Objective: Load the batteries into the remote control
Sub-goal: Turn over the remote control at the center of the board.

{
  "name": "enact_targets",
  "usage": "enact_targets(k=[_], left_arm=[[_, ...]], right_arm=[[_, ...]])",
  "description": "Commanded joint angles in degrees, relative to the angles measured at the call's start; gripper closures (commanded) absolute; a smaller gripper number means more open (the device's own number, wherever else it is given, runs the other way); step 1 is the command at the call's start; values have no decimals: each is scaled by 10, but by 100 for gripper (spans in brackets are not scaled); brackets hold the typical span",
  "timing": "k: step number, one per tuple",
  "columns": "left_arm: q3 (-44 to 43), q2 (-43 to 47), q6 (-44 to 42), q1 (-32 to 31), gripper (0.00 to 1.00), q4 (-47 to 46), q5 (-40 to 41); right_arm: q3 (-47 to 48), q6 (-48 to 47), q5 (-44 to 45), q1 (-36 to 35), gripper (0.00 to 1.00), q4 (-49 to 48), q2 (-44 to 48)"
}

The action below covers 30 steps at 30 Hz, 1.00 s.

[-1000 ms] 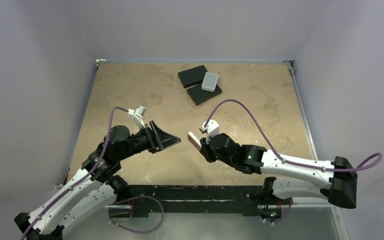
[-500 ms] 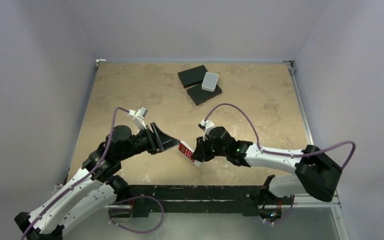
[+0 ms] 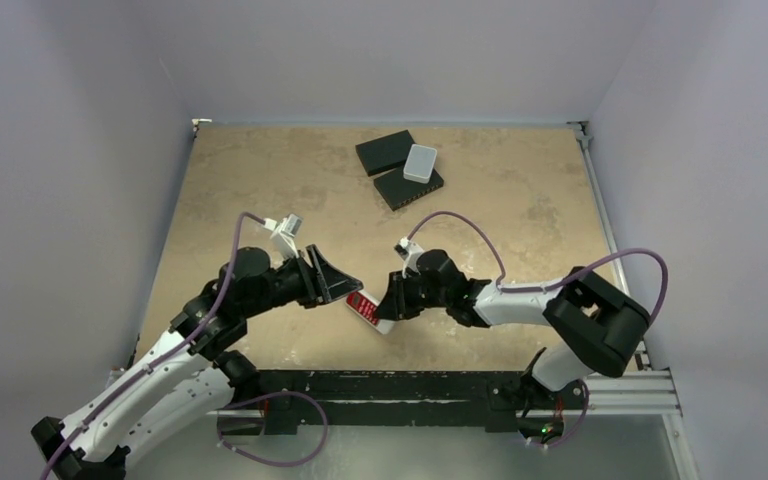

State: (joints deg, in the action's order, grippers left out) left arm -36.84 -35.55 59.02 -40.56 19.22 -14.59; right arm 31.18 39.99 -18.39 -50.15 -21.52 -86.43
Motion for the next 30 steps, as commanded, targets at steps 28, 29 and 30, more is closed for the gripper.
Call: enact_targets(k=[28,29,30], left_arm=[[-5,-30,-31,0,50,-18,-3],[-6,-28,-33,0,50,-16,0],[-6,-27,-36,0,50,-12,3]], right_arm=[[19,-49,80,68,36,69,38],[22,-56,95,67,35,87,51],[23,-61,108,67,34,103,67]])
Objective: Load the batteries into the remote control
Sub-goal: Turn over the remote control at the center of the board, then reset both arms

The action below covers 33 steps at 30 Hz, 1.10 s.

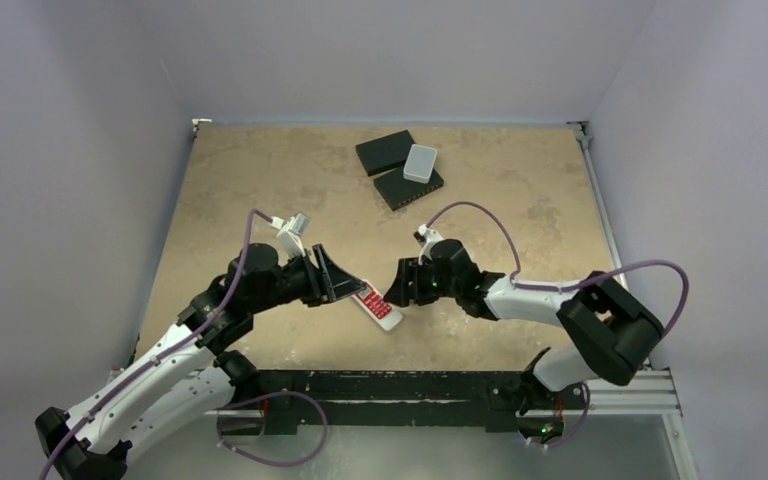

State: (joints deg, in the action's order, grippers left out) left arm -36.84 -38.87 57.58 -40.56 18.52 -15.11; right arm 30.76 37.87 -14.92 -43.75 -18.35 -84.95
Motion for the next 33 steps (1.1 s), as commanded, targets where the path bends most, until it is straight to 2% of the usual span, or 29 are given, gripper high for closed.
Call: enact_targets(k=[1,14,19,21,33], left_arm=[[-7,7,-24,0,50,0,13],[-27,21,-56,0,49,80,105],[-55,30,-85,0,47,133,171],[-66,37,-100,0,46,146,200],[-144,43,-201,0,19,243,314]], right_arm=[[28,-44,86,3,33,91,70],[44,-92,196,3,22,254,305],[50,-94,224,3,14,309,384],[50,-92,226,3,3,327,415],[60,-78,253,3,1,406,564]])
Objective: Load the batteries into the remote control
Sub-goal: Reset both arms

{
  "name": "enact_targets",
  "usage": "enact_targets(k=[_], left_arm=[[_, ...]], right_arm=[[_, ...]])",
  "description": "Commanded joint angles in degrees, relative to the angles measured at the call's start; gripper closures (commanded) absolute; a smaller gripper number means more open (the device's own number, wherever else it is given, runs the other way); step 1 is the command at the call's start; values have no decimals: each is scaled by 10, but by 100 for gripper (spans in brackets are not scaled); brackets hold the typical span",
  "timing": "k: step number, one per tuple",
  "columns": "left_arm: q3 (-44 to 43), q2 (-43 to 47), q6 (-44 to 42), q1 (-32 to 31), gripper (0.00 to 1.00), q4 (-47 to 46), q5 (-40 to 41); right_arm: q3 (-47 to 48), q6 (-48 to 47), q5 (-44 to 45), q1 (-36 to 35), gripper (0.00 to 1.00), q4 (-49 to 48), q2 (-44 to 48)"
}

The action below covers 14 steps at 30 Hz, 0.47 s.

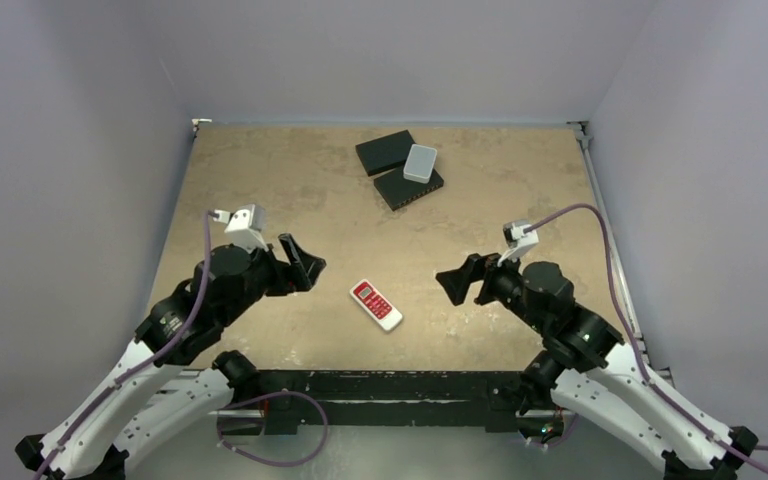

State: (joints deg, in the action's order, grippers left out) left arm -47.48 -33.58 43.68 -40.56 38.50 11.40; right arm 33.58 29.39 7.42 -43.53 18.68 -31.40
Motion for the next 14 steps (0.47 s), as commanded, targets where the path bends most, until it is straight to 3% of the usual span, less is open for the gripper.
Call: enact_targets(k=[1,2,4,11,14], left_arm=[[-38,-12,-78,0,14,47,51],[-36,-13,-90,0,6,49,54],[-29,-12,-87,0,2,53,71],[-1,10,-107,0,1,15,18],[4,22,-107,0,1,11,15]], right_arm=[[34,11,30,1,1,40,35],[38,14,32,1,1,44,41],[44,21,44,1,1,56,50],[27,11,0,1,1,37,68],[31,25,42,1,1,46,69]])
